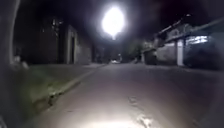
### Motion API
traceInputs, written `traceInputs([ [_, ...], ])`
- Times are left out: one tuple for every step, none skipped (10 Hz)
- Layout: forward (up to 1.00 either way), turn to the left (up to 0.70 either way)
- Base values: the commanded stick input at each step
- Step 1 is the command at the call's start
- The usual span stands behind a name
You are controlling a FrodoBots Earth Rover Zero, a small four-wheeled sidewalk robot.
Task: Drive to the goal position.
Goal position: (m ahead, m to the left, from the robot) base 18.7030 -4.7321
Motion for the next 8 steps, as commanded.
traceInputs([
  [1.0, 0.0],
  [1.0, 0.0],
  [1.0, 0.0],
  [1.0, 0.0],
  [1.0, 0.0],
  [1.0, 0.0],
  [1.0, 0.0],
  [1.0, 0.0],
])
